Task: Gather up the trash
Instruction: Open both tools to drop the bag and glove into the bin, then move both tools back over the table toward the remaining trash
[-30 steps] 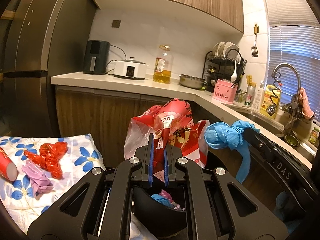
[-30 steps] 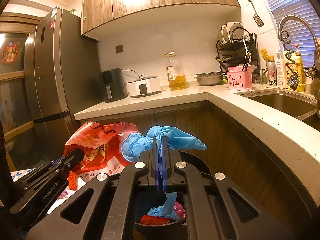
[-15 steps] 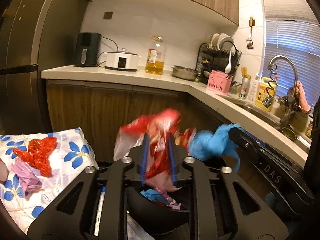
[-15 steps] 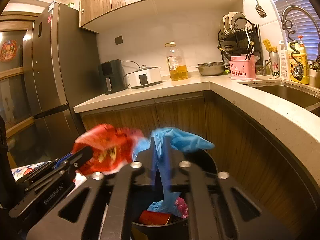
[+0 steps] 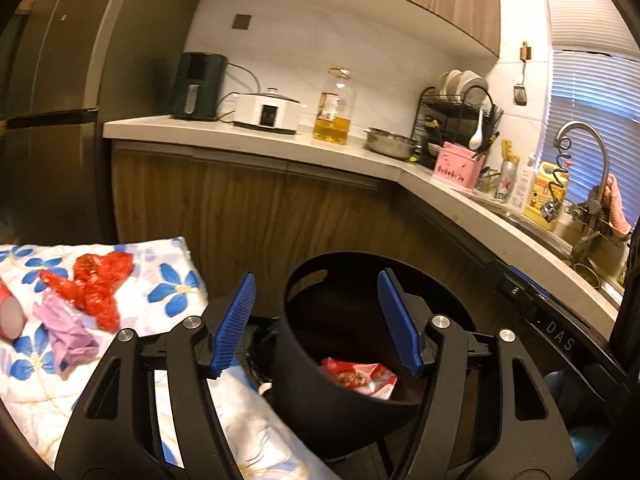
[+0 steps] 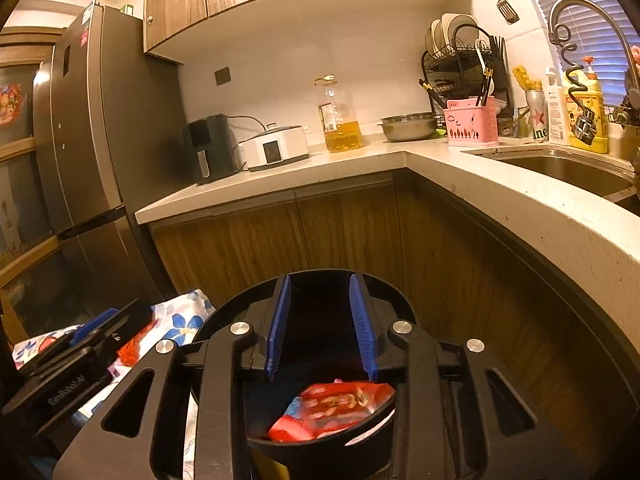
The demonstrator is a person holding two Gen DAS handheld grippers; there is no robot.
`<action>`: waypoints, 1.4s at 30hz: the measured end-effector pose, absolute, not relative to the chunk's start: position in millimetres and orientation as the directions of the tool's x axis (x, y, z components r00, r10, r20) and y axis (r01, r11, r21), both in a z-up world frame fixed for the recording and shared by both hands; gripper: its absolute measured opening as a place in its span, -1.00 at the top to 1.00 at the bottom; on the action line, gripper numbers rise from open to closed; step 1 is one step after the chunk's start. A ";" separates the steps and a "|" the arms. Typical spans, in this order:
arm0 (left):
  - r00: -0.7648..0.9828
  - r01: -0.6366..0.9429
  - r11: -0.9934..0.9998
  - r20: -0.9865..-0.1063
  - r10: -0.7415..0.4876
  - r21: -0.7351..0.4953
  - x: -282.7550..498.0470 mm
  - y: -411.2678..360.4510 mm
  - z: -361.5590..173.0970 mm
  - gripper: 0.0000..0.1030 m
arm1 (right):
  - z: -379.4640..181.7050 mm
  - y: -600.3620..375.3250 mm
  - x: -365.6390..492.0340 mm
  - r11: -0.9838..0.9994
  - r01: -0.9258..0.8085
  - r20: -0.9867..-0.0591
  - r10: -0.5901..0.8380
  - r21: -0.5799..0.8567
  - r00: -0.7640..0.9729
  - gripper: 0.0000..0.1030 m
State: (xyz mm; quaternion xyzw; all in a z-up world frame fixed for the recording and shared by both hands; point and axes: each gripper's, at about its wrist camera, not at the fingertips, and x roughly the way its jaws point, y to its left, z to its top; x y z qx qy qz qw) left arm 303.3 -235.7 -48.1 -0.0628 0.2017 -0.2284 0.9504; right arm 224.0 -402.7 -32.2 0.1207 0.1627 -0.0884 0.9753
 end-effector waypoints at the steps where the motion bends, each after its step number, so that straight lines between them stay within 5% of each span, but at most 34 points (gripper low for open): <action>1: 0.817 0.402 0.891 -0.358 -0.452 -0.210 301.9 -232.8 -48.3 -0.28 | -32.4 -400.9 223.2 0.956 0.211 -0.340 -0.133 0.203 0.931 0.35; 4: 0.831 0.370 0.909 -0.369 -0.416 -0.190 294.7 -221.9 -50.3 -0.37 | -32.3 -396.4 218.5 0.957 0.209 -0.338 -0.133 0.200 0.932 0.09; 16: 0.916 0.128 0.983 -0.363 -0.169 -0.133 248.5 -121.3 -59.6 -0.58 | -37.5 -346.6 199.8 0.976 0.124 -0.334 -0.059 0.178 0.941 -0.18; 33: 0.894 -0.353 0.929 -0.333 0.300 -0.108 218.9 76.8 -59.9 -0.60 | -51.9 -226.6 216.4 0.982 -0.066 -0.360 0.127 0.178 0.924 -0.19; 42: 0.833 -0.457 0.887 -0.379 0.402 -0.062 247.2 123.6 -71.7 -0.48 | -62.3 -171.8 244.3 0.977 -0.135 -0.378 0.188 0.163 0.907 -0.19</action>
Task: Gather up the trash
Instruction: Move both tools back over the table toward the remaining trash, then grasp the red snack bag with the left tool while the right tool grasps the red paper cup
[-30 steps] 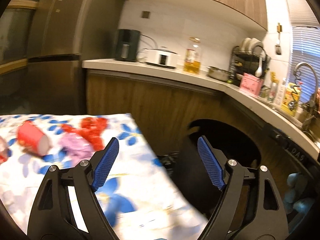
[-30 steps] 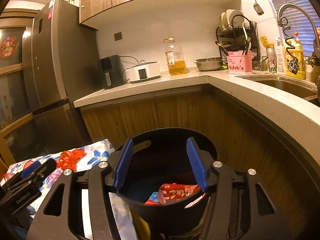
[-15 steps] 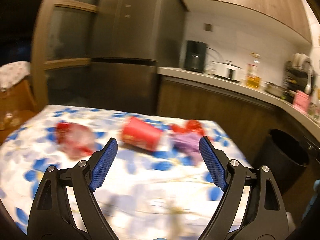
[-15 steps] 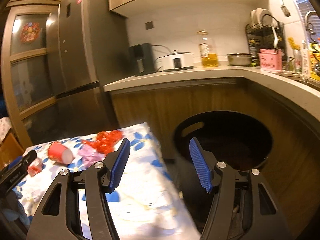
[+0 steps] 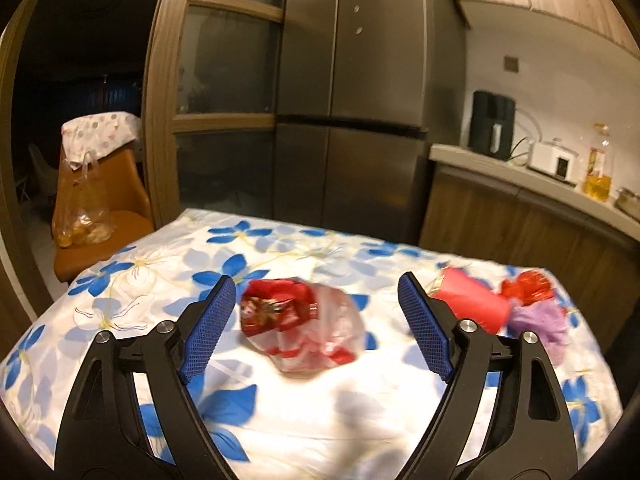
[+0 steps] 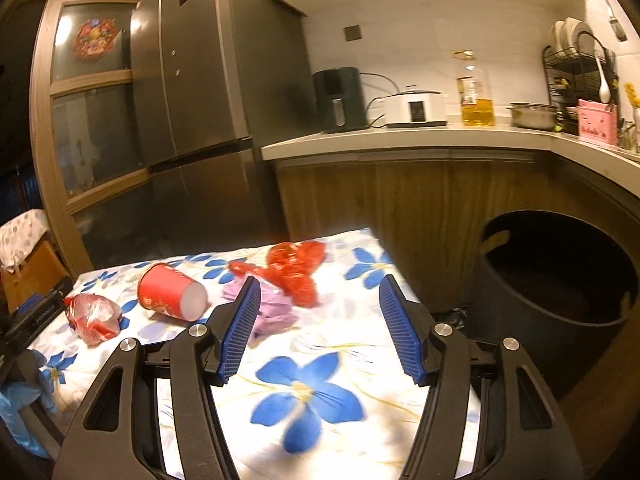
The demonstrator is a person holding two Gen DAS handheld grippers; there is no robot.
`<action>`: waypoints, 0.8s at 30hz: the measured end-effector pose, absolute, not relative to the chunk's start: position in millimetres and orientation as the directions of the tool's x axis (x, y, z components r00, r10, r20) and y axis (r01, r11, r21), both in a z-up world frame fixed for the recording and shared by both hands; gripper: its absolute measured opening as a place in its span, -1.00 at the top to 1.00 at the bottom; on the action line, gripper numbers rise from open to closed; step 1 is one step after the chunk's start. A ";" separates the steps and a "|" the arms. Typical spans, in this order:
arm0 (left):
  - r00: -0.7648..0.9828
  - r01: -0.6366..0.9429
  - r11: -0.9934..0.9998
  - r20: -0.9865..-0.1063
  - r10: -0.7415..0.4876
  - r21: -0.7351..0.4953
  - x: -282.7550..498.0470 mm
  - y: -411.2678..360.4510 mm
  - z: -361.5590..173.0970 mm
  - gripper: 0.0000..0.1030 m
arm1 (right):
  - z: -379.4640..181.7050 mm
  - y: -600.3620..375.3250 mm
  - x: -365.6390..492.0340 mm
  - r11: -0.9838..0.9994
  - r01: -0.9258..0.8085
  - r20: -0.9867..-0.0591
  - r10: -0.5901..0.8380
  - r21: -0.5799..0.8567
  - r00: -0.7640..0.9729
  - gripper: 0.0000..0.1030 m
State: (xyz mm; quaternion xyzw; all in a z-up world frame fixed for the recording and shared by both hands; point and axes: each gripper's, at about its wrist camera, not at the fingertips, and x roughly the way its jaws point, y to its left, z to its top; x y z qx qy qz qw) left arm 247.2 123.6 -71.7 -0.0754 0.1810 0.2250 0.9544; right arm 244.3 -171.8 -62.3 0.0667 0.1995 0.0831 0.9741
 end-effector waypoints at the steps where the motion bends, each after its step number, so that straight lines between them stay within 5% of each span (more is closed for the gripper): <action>1: 0.825 -0.458 0.886 -0.404 0.394 -0.071 251.6 129.6 -75.9 -0.44 | -63.1 -166.5 247.2 0.977 -0.141 -0.379 0.192 0.159 0.905 -0.19; 7: 0.775 -0.477 0.864 -0.540 0.328 -0.160 269.3 158.7 -97.8 0.14 | -68.8 -143.3 264.4 0.973 -0.173 -0.387 0.218 0.150 0.896 -0.19; 12: 0.778 -0.454 0.867 -0.566 0.272 -0.207 270.6 165.4 -107.3 0.53 | -72.4 -127.3 273.0 0.969 -0.197 -0.396 0.242 0.152 0.886 -0.19; 18: 0.801 -0.430 0.869 -0.548 0.243 -0.243 265.3 169.0 -108.9 0.78 | -75.7 -97.1 278.9 0.955 -0.255 -0.408 0.296 0.152 0.864 -0.19; 24: 0.838 -0.414 0.858 -0.495 0.229 -0.304 240.1 174.5 -98.2 0.79 | -76.9 -55.6 286.9 0.931 -0.326 -0.427 0.365 0.165 0.827 -0.66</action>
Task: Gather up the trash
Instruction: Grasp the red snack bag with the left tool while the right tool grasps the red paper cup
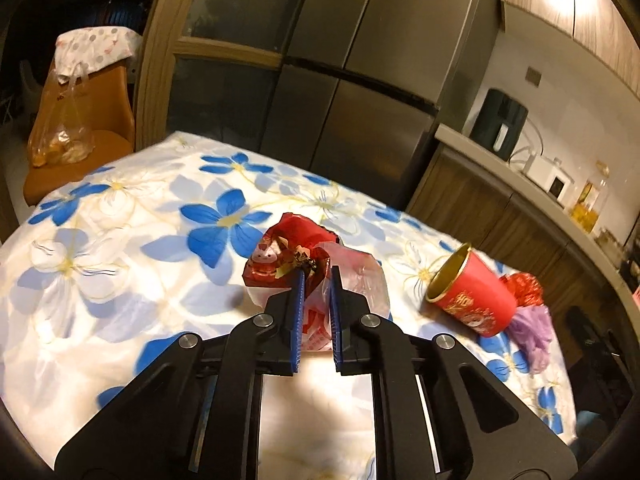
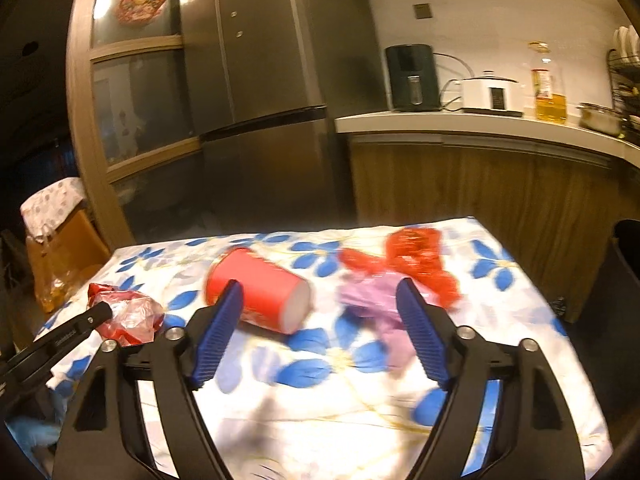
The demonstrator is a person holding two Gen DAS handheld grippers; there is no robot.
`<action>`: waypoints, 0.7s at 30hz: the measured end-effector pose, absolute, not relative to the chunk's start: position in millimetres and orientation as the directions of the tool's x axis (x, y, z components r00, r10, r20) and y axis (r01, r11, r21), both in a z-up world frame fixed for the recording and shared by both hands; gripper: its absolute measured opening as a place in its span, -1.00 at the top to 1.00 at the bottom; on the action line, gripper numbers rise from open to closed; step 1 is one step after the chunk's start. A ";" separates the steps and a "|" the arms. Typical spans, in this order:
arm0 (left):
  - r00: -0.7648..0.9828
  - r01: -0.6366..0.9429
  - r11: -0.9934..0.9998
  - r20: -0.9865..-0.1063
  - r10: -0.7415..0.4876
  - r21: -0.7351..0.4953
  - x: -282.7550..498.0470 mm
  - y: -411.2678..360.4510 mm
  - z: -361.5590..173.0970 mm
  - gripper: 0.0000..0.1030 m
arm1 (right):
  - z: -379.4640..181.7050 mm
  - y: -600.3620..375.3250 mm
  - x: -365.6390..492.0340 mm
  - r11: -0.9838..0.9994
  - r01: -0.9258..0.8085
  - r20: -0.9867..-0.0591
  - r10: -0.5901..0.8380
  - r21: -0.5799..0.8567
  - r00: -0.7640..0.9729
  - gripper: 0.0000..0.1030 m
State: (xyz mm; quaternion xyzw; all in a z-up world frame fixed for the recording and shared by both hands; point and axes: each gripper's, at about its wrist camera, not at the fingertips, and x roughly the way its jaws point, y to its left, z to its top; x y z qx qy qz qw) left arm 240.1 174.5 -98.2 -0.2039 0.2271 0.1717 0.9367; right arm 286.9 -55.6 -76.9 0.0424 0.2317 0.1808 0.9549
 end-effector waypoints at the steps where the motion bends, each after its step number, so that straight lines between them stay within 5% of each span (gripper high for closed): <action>1: 0.844 -0.408 0.860 -0.486 0.228 -0.305 235.5 174.4 -96.0 0.79 | -77.3 -48.8 289.0 0.930 -0.327 -0.433 0.368 0.167 0.823 -0.70; 6: 0.867 -0.396 0.869 -0.433 0.248 -0.295 213.1 176.5 -84.9 0.79 | -78.9 -19.6 298.8 0.929 -0.322 -0.449 0.370 0.181 0.814 -0.88; 21: 0.861 -0.420 0.837 -0.445 0.245 -0.350 201.2 202.7 -91.8 0.79 | -97.4 29.6 341.1 0.970 -0.201 -0.537 0.245 0.139 0.807 -0.89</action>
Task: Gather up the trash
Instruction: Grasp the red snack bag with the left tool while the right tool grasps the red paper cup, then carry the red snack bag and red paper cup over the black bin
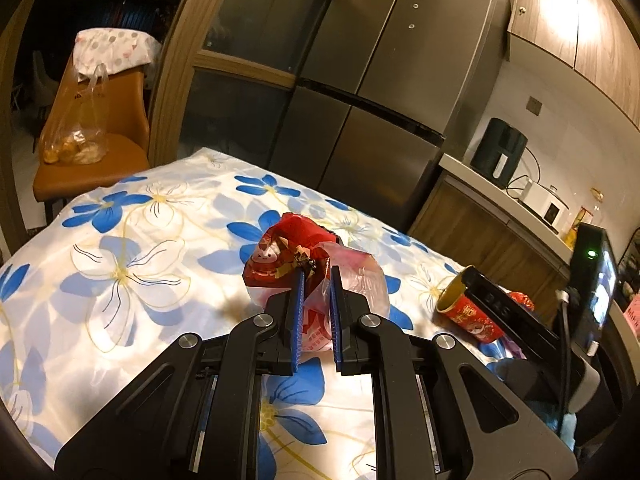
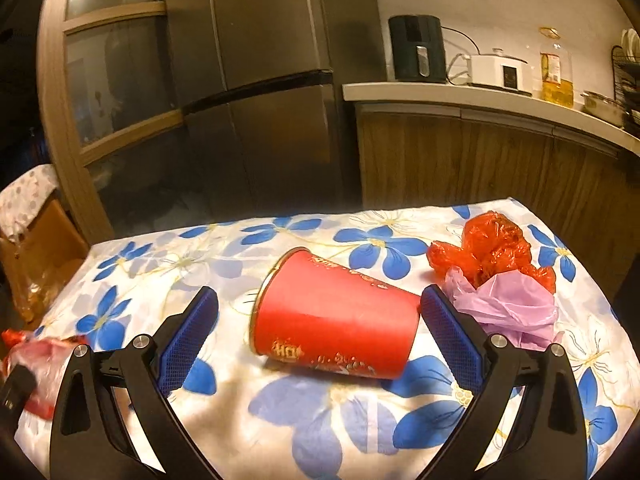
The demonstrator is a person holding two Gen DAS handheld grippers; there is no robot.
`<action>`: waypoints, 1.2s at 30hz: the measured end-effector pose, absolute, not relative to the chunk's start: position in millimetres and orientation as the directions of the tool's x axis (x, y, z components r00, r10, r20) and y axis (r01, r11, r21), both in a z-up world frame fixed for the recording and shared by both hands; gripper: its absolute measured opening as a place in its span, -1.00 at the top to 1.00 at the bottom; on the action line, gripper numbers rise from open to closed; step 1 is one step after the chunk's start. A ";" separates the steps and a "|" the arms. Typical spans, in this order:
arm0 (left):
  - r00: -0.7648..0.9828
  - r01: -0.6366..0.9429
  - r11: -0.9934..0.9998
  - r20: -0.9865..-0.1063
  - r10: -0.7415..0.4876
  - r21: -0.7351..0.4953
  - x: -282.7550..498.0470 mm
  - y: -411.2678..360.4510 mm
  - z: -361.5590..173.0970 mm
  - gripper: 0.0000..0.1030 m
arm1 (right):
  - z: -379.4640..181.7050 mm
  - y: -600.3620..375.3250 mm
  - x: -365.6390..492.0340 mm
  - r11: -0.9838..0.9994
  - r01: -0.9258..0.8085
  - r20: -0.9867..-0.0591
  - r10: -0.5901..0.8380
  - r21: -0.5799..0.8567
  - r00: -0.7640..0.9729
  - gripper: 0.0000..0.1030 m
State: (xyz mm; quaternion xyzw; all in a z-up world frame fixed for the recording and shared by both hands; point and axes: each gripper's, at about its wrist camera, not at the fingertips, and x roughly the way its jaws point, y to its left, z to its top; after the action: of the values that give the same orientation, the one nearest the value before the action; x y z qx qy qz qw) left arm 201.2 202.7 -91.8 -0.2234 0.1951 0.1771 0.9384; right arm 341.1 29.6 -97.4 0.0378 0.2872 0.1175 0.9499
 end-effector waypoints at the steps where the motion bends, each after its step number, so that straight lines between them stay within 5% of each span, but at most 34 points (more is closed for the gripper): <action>1: 0.862 -0.416 0.838 -0.446 0.239 -0.353 201.7 203.0 -92.7 0.79 | -98.7 29.6 343.8 0.971 -0.192 -0.544 0.237 0.139 0.805 -0.89; 17: 0.858 -0.409 0.843 -0.462 0.225 -0.350 207.1 203.6 -96.4 0.79 | -105.9 21.2 348.2 0.970 -0.170 -0.579 0.240 0.172 0.779 -0.65; 36: 0.851 -0.396 0.881 -0.463 0.246 -0.260 204.2 179.2 -85.7 0.79 | -67.7 -23.8 279.4 0.942 -0.260 -0.476 0.332 0.213 0.814 -0.64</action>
State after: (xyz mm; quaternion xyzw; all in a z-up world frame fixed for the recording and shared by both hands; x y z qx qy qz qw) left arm 204.2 179.2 -85.7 -0.1754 0.2135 0.1696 0.9460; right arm 279.4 -23.8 -67.7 0.0690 0.2619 0.1557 0.9500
